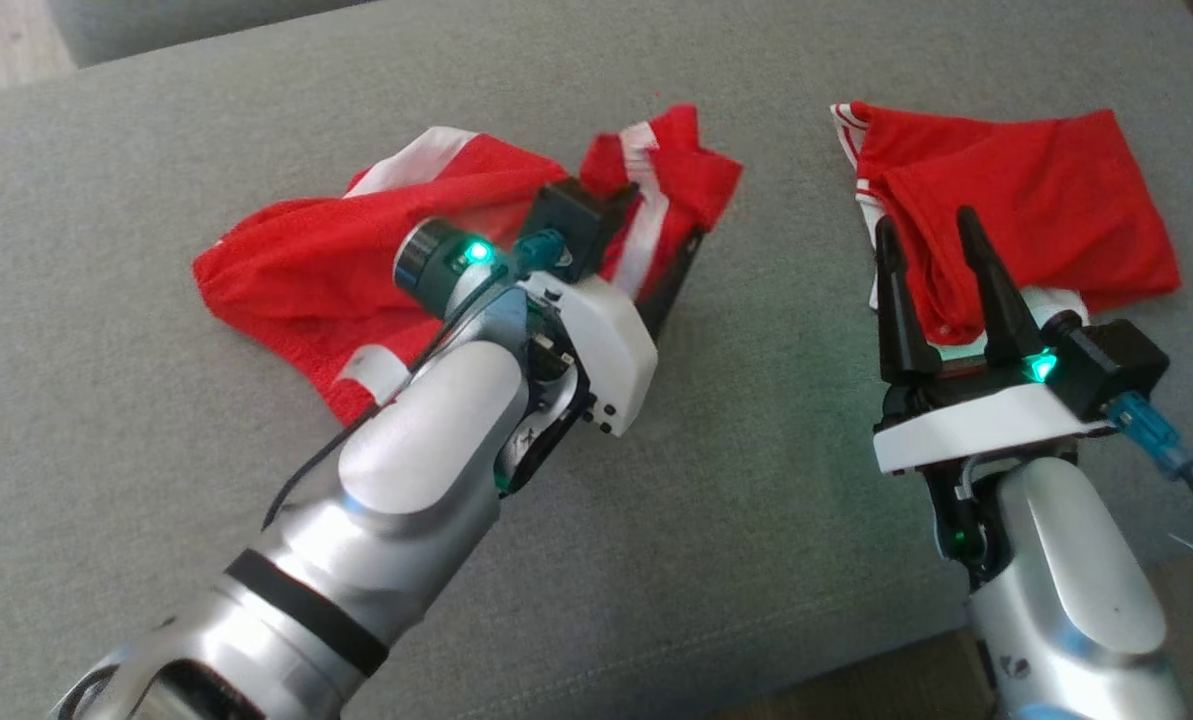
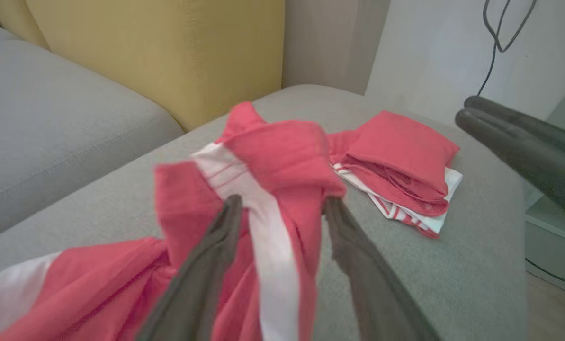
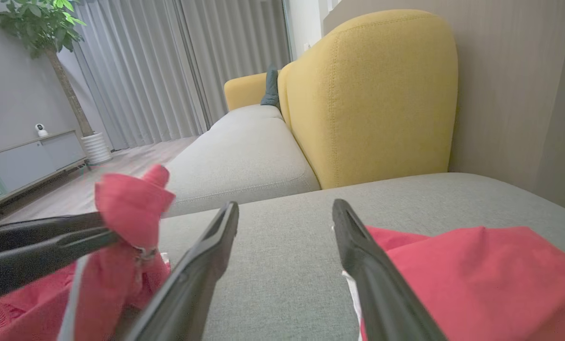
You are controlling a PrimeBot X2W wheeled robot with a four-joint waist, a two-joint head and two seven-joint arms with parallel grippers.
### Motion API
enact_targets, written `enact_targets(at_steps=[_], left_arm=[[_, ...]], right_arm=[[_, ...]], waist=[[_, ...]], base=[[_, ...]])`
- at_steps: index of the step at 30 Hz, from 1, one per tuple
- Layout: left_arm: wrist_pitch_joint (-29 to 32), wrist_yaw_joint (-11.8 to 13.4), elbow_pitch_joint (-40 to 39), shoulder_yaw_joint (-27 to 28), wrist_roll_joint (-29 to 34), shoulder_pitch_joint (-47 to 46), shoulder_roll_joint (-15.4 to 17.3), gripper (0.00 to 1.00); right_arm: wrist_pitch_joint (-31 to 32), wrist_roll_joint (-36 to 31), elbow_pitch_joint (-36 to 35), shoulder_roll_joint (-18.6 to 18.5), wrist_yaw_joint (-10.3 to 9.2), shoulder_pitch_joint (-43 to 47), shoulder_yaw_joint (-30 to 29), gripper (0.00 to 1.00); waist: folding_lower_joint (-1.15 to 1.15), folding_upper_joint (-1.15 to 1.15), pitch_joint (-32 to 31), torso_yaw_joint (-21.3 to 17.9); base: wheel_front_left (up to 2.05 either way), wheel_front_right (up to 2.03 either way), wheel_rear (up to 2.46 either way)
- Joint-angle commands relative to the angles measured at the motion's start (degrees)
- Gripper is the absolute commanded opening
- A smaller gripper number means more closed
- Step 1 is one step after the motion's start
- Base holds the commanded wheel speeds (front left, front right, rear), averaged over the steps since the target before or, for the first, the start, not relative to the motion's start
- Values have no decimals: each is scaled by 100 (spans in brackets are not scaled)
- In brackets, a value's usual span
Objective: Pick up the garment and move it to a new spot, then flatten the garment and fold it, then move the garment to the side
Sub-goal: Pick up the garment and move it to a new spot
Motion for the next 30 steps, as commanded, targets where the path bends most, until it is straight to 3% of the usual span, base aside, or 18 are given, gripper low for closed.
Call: enact_targets(at_steps=[1,7,12,16,24,30], left_arm=[[-85,49,-108,125,-72,-303,50,100],[-504,228,274,-37,-532,-479,50,100],[-990,315,543,241,-815,-443,68,100],[-1245,366,455,597,-966,-119,371,100],[-1329,581,-847,1536,-948,1302,1138,100],[-1331,629,-2027,2348,-670,2642,1228,100]], right_arm=[[-59,51,-200,-2,-5,-207,114,100],[-59,-31,-223,-2,-5,-163,-83,100],[-60,-173,-228,-2,-5,-57,-168,100],[-60,-284,-214,-2,-5,89,-234,100],[-60,-226,-234,-2,-5,449,-159,100],[-60,-106,-232,-2,-5,701,-28,100]], waist=[[0,0,26,-18],[0,0,-26,204],[0,0,-203,533],[0,0,-391,806],[0,0,-661,1180],[0,0,-807,1302]], base=[[0,0,0],[0,0,0],[0,0,0],[0,0,0],[0,0,0],[0,0,0]])
